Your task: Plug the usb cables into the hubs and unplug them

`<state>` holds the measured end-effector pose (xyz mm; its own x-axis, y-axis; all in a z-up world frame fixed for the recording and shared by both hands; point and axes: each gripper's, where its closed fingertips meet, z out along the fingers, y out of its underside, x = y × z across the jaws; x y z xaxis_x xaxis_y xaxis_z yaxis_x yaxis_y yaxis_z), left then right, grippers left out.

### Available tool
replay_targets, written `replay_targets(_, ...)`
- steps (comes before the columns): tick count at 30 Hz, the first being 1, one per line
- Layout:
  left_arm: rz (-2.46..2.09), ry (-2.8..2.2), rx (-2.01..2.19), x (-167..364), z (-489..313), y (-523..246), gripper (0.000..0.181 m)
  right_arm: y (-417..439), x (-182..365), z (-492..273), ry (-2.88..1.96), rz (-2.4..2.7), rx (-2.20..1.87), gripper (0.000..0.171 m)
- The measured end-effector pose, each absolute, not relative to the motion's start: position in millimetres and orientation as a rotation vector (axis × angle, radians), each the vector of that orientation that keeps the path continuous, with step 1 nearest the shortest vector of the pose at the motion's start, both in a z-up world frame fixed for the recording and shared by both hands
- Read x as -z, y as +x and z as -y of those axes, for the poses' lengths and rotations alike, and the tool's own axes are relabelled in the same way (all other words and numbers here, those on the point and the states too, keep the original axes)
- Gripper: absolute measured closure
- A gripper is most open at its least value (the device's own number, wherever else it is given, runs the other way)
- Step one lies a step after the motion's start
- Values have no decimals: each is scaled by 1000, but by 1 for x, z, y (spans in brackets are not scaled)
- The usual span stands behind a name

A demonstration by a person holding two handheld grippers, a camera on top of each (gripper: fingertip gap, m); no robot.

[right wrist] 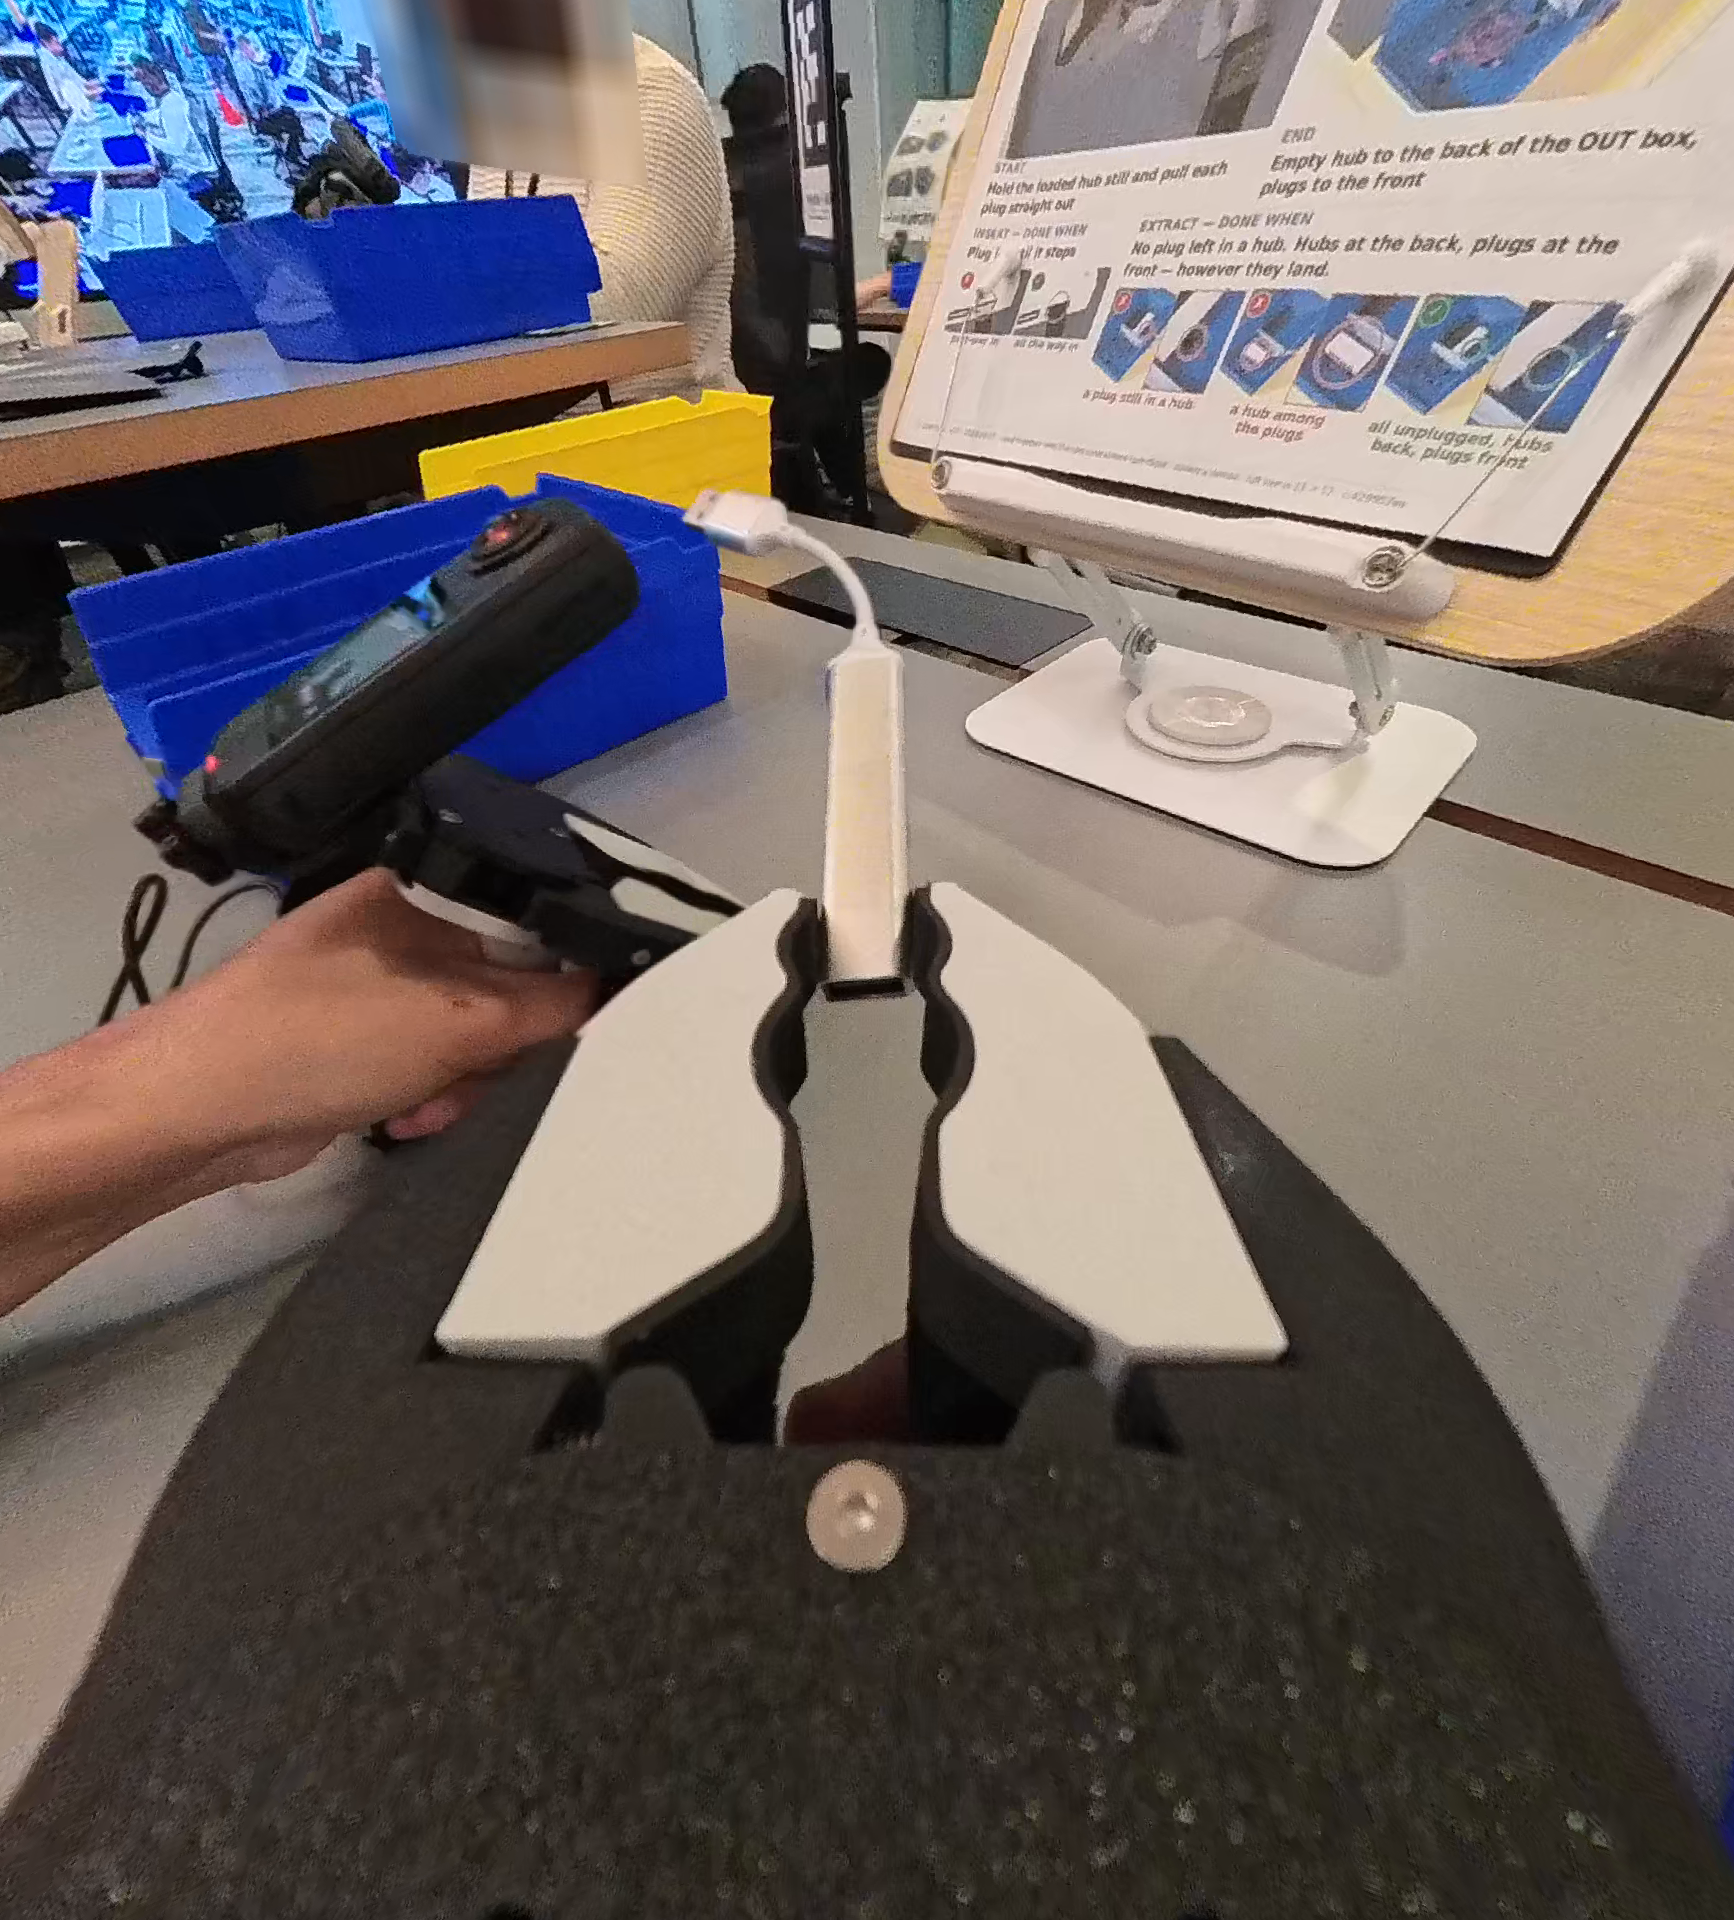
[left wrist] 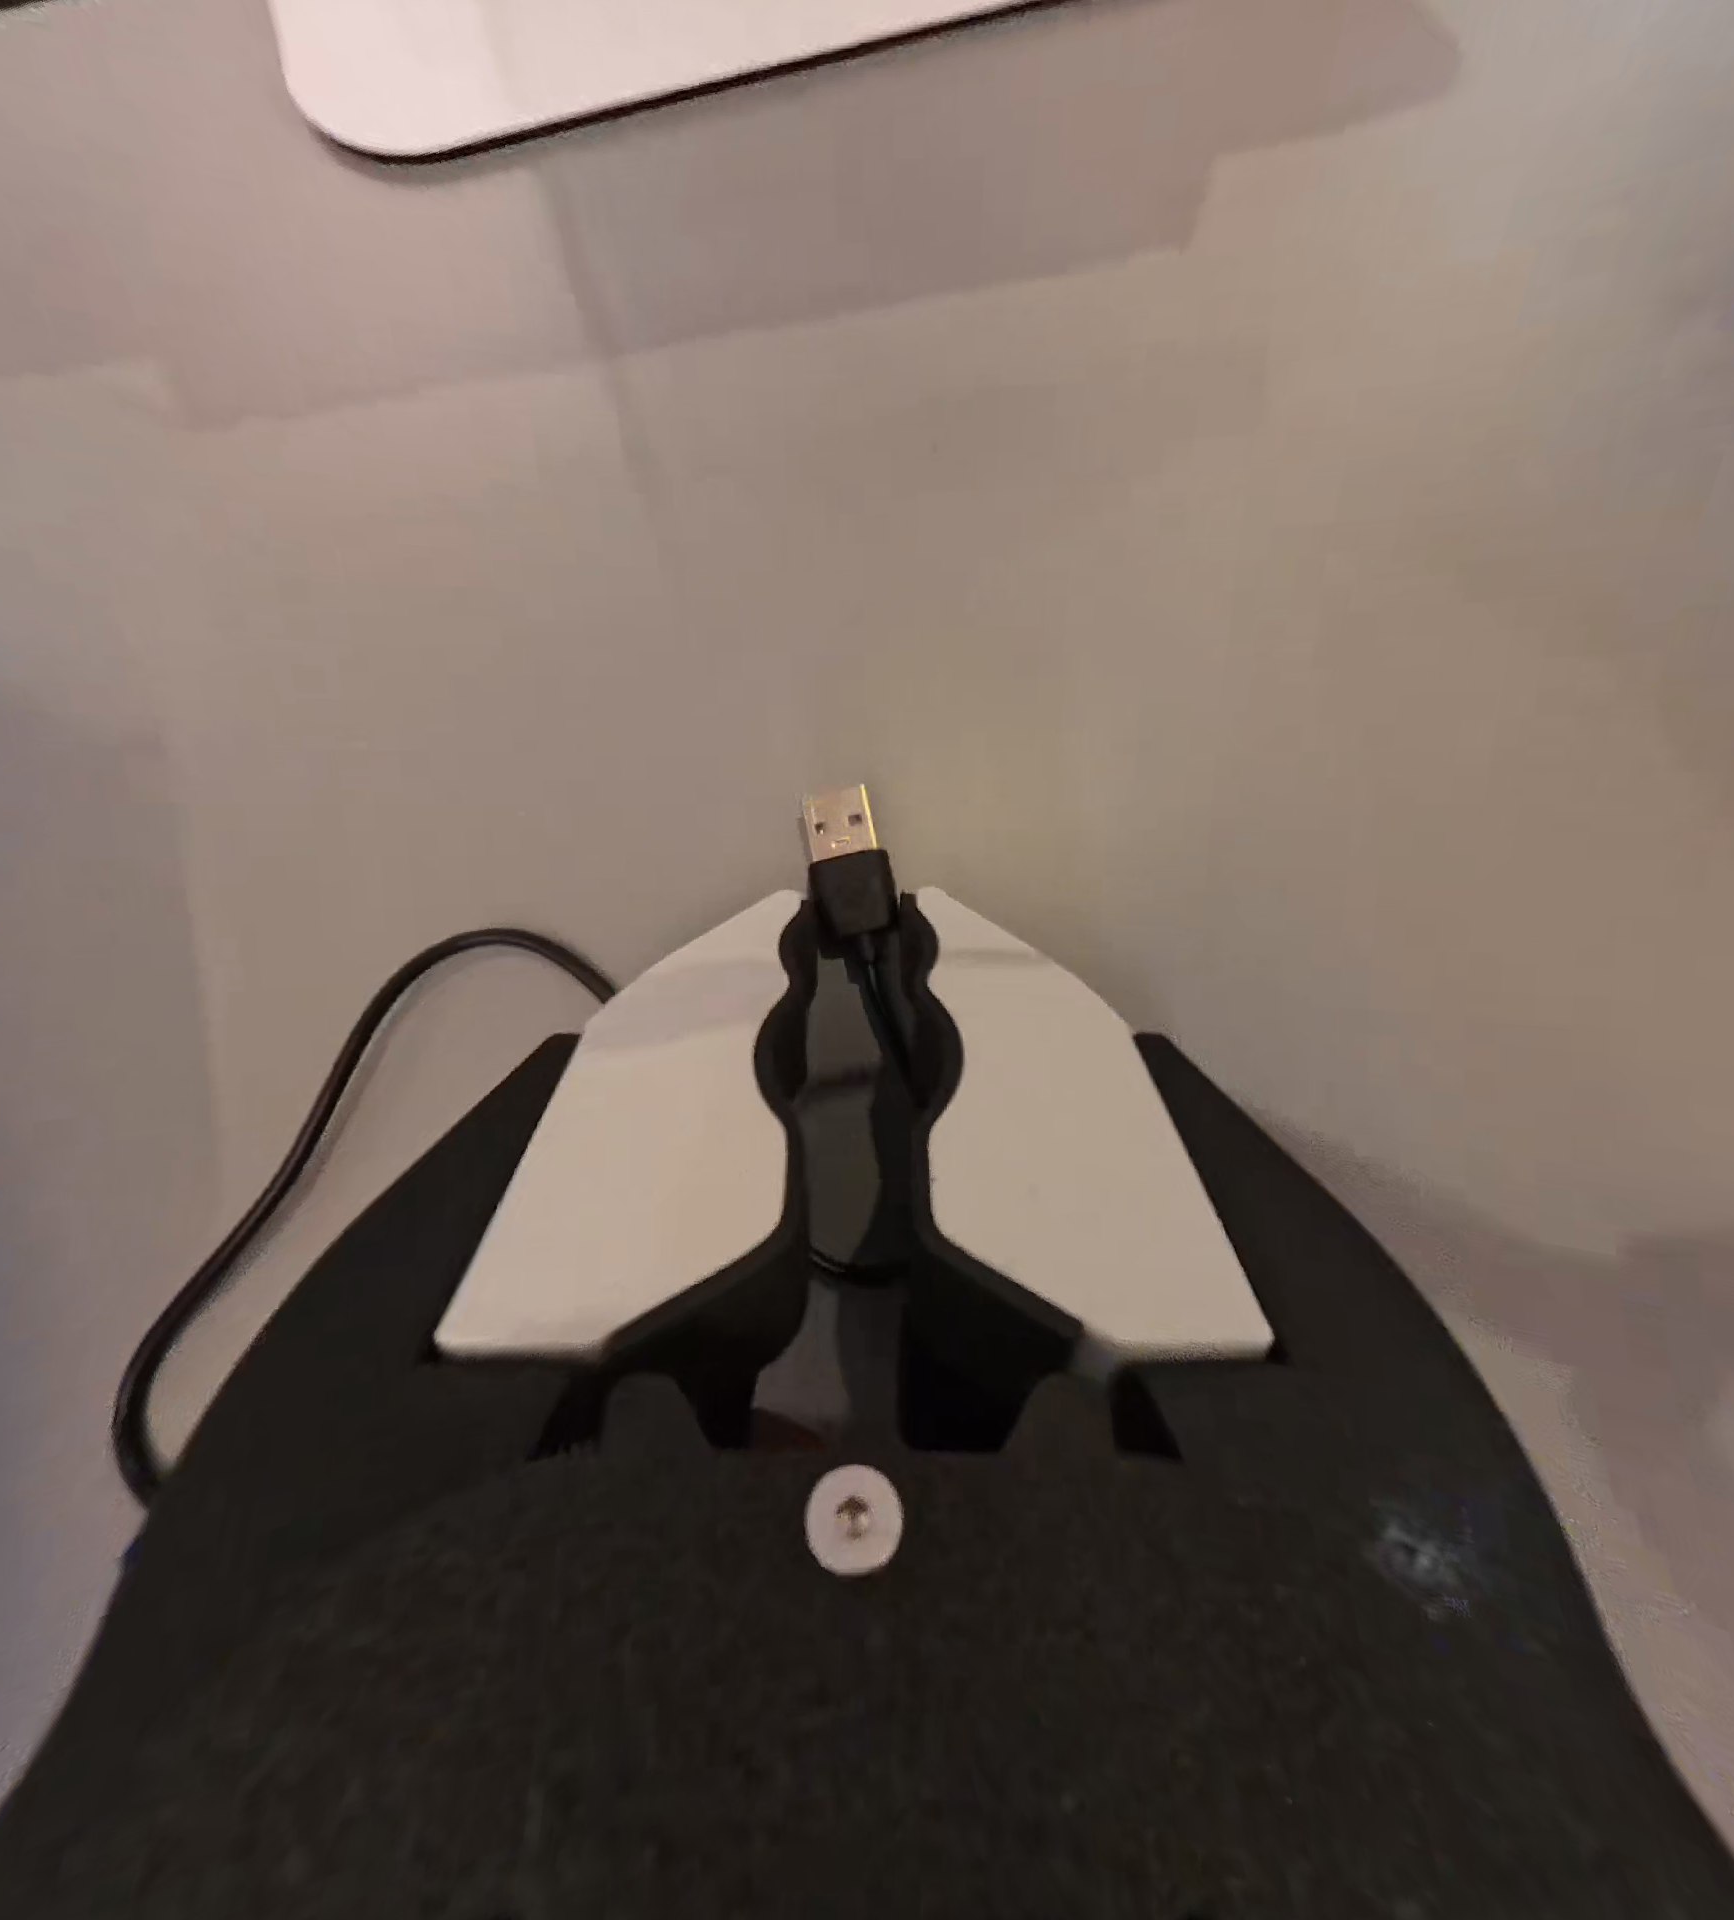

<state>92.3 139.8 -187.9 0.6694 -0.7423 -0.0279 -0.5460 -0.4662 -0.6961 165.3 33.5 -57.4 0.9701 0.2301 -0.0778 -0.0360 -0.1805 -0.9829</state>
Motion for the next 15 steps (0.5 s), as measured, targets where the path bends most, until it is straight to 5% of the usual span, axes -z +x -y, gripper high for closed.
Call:
replay_targets(9,-1569,-1891,447,176,-75,50,167,148,83,-44,-1815,197,-283,154)
replay_targets(15,-1645,-1701,538,106,-48,35,167,126,91,-44,-1833,258,-307,154)
